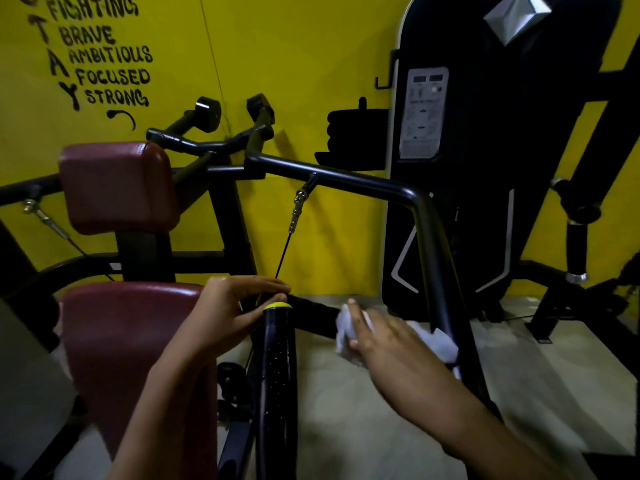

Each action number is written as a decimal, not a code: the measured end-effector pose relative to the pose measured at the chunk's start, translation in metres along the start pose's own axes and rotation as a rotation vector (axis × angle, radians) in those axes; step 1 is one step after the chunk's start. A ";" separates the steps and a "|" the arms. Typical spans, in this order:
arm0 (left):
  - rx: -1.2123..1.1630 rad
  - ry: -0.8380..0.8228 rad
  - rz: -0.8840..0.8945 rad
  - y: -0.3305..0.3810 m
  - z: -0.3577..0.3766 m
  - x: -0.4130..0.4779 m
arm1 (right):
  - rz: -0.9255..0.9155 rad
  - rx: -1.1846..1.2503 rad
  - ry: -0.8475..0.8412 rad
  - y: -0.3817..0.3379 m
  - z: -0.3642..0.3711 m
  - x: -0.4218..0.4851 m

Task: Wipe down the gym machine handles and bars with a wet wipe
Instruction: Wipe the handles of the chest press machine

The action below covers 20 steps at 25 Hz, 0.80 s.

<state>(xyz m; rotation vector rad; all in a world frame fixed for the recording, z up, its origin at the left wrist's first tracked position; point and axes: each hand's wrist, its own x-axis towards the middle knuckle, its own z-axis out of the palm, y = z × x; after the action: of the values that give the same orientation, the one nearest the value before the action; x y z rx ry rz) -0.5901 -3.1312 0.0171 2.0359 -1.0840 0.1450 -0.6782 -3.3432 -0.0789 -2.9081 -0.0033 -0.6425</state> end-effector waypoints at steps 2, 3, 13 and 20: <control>-0.002 0.003 -0.004 -0.005 0.002 0.003 | -0.199 0.136 0.004 -0.026 -0.017 0.022; -0.005 0.006 0.011 -0.007 0.002 0.002 | -0.239 0.196 0.000 -0.041 -0.039 0.029; -0.250 0.320 -0.088 0.023 0.004 -0.048 | -0.059 0.750 0.246 -0.081 -0.095 -0.003; -0.303 0.376 -0.370 0.051 0.041 -0.155 | -0.192 0.565 0.115 -0.110 -0.061 -0.039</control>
<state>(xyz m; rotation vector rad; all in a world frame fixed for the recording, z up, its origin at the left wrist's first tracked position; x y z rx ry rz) -0.7352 -3.0751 -0.0475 1.8034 -0.4567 0.1549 -0.7431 -3.2433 -0.0235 -2.3388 -0.3880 -0.7012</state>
